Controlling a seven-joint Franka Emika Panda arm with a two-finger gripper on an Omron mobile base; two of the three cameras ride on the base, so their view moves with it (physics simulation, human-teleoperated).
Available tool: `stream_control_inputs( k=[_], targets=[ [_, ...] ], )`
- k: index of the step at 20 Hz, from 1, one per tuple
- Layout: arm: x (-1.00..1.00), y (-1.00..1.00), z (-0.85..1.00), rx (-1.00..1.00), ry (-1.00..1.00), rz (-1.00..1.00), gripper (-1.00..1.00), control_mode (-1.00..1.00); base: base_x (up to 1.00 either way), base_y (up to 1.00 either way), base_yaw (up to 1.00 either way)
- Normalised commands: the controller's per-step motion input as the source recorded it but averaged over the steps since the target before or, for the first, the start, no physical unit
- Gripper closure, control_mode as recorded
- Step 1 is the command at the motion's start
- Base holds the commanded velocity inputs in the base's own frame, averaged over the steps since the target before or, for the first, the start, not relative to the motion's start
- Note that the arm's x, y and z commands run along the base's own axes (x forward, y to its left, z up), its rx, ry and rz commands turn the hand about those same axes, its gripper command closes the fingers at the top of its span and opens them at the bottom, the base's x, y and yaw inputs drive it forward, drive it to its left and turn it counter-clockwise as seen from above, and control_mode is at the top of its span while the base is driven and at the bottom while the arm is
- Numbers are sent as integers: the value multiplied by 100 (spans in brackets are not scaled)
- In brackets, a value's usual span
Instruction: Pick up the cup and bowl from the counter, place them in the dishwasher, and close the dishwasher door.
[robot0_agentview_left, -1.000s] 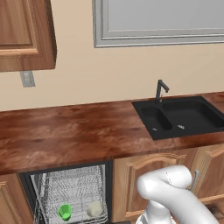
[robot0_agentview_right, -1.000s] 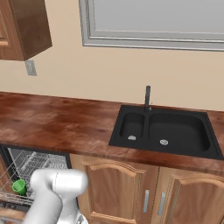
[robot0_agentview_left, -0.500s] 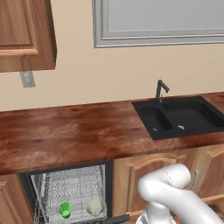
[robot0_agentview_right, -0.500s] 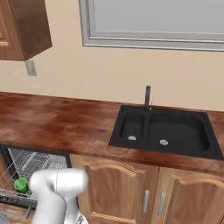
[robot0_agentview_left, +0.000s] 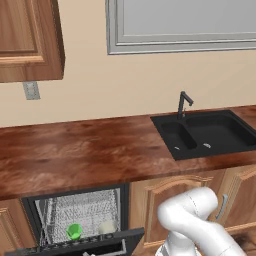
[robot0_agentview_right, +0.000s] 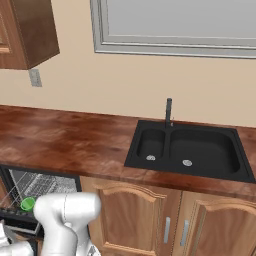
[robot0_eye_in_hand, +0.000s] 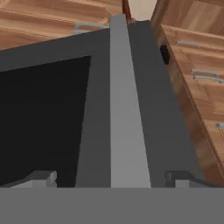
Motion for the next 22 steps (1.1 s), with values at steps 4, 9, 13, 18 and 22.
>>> stream_control_inputs(
  k=[4,9,13,18,22],
  targets=[
    [100,-13,-52,30,-3,4,-100,-100,0,0,0],
    [100,-6,-39,27,-4,2,-100,-100,0,0,0],
    [100,0,-46,21,-2,0,-100,-100,0,0,0],
    [100,0,-53,21,0,1,-100,-100,0,0,0],
    [80,0,-52,17,0,2,-100,-100,0,0,0]
  ],
)
